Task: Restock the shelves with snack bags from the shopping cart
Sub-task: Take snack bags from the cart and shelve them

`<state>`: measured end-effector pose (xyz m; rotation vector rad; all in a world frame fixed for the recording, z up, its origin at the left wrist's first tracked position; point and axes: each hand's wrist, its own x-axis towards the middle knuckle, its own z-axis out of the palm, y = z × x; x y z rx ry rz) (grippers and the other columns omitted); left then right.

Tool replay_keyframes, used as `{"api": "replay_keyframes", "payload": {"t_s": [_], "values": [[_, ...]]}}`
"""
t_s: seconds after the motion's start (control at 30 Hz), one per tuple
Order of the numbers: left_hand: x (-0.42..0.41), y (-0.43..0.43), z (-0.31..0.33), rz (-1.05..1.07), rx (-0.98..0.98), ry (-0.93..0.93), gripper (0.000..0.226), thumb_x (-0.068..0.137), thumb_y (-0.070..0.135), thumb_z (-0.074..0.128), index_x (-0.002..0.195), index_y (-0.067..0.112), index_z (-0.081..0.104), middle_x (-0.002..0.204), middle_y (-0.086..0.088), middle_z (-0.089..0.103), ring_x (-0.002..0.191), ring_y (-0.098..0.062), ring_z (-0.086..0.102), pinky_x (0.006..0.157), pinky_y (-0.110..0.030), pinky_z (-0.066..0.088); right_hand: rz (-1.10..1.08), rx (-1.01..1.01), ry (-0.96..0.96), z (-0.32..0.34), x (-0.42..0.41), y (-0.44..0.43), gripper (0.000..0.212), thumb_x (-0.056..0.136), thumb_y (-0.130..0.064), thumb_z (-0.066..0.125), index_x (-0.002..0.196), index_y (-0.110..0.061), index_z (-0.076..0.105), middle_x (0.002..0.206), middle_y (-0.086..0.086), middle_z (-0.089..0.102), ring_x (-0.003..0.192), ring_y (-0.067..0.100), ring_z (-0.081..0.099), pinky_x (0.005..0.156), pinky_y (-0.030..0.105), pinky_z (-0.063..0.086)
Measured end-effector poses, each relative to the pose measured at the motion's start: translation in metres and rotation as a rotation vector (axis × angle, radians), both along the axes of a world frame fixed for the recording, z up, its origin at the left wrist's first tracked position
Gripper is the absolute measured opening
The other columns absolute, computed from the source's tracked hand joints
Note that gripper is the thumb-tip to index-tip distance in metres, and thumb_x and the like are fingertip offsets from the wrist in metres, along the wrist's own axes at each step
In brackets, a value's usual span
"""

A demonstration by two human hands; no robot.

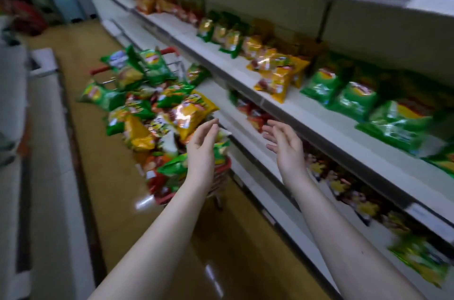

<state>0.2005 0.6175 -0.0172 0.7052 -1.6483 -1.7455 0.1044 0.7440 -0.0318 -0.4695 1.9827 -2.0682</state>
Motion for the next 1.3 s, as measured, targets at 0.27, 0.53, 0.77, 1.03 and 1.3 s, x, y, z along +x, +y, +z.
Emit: {"api": "replay_keyframes", "payload": {"t_s": [0.27, 0.53, 0.77, 1.03, 1.3], "values": [[0.067, -0.107, -0.011, 0.253, 0.087, -0.012, 0.014, 0.096, 0.027, 0.054, 0.1, 0.032, 0.067, 0.112, 0.012, 0.065, 0.109, -0.004, 0.057, 0.097, -0.033, 0.046, 0.139, 0.038, -0.033, -0.021, 0.036, -0.121, 0.02, 0.1, -0.018, 0.043, 0.094, -0.029, 0.059, 0.099, -0.005, 0.064, 0.094, 0.011, 0.061, 0.079, 0.029, 0.047], [0.059, -0.162, -0.032, 0.374, 0.111, -0.015, 0.022, 0.094, 0.024, 0.057, 0.113, 0.018, 0.067, 0.117, -0.001, 0.066, 0.114, -0.017, 0.058, 0.097, -0.035, 0.048, 0.232, 0.081, -0.061, -0.035, 0.009, -0.194, 0.015, 0.099, -0.018, 0.044, 0.099, -0.027, 0.057, 0.107, 0.001, 0.062, 0.101, 0.02, 0.059, 0.085, 0.034, 0.05], [0.001, -0.207, -0.044, 0.423, 0.146, -0.06, 0.021, 0.092, 0.024, 0.06, 0.113, 0.022, 0.065, 0.115, 0.003, 0.065, 0.11, -0.01, 0.058, 0.091, -0.028, 0.045, 0.238, 0.134, -0.096, -0.061, -0.055, -0.243, 0.012, 0.098, -0.024, 0.046, 0.105, -0.026, 0.056, 0.115, 0.003, 0.06, 0.106, 0.02, 0.058, 0.091, 0.04, 0.05], [-0.047, -0.243, -0.055, 0.45, 0.099, -0.11, 0.017, 0.093, 0.021, 0.06, 0.11, 0.022, 0.064, 0.109, 0.006, 0.065, 0.098, -0.002, 0.06, 0.073, -0.01, 0.047, 0.3, 0.148, -0.145, -0.079, -0.101, -0.277, 0.013, 0.098, -0.018, 0.047, 0.109, -0.018, 0.055, 0.107, 0.002, 0.062, 0.092, 0.012, 0.061, 0.082, 0.029, 0.05], [-0.045, -0.24, -0.087, 0.234, 0.089, -0.196, 0.008, 0.09, 0.018, 0.063, 0.097, 0.016, 0.067, 0.09, -0.002, 0.065, 0.084, -0.015, 0.06, 0.073, -0.021, 0.051, 0.341, 0.271, -0.14, -0.11, -0.1, -0.268, 0.013, 0.097, -0.017, 0.048, 0.107, -0.018, 0.057, 0.101, -0.001, 0.064, 0.097, 0.013, 0.061, 0.081, 0.023, 0.048]]}}
